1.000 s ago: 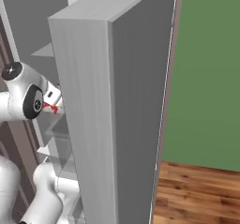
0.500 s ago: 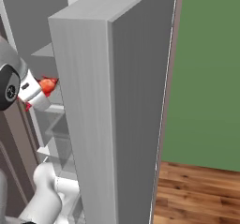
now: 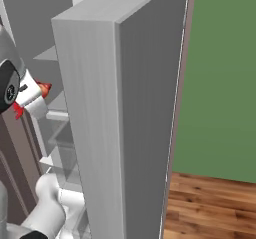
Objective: Take the fish out of the fridge, briefly rinse it in the sink, and place it on the tray next to the sink.
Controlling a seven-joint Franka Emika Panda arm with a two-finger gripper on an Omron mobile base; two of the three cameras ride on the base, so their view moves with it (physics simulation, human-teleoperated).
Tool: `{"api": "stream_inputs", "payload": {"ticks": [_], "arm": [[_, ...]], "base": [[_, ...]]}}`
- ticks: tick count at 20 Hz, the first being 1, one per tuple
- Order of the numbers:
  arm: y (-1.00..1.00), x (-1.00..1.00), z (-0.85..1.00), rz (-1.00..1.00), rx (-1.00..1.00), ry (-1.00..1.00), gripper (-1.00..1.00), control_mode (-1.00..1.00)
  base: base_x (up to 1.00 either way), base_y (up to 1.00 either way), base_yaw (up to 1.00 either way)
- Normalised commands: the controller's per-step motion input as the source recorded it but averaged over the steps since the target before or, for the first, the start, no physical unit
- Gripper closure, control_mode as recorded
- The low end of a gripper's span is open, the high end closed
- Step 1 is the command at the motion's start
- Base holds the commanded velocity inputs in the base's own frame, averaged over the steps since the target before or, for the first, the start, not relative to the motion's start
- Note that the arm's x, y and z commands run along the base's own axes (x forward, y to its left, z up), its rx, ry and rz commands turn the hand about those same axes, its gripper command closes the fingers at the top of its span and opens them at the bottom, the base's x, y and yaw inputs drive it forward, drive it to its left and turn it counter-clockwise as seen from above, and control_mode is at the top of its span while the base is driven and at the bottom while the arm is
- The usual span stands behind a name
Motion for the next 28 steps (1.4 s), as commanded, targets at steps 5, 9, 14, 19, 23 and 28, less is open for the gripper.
{"api": "stream_inputs", "payload": {"ticks": [5,9,14,19,23,28], "arm": [[0.09,-0.34,-0.23,0.0,-0.04,0.0,1.0,1.0],[0.0,0.0,0.0,0.0,0.0,0.0,1.0,1.0],[0.0,0.0,0.0,0.0,0.0,0.0,1.0,1.0],[0.0,0.0,0.0,0.0,0.0,0.0,1.0,1.0],[0.0,0.0,0.0,0.0,0.0,0.0,1.0,1.0],[0.0,0.0,0.0,0.0,0.0,0.0,1.0,1.0]], "base": [[-0.6,0.29,-0.04],[-1.0,0.49,-0.47],[-0.81,0.3,-0.91],[-0.51,0.15,-0.99],[-0.45,0.02,-0.98],[-0.36,0.0,-0.96]]}}
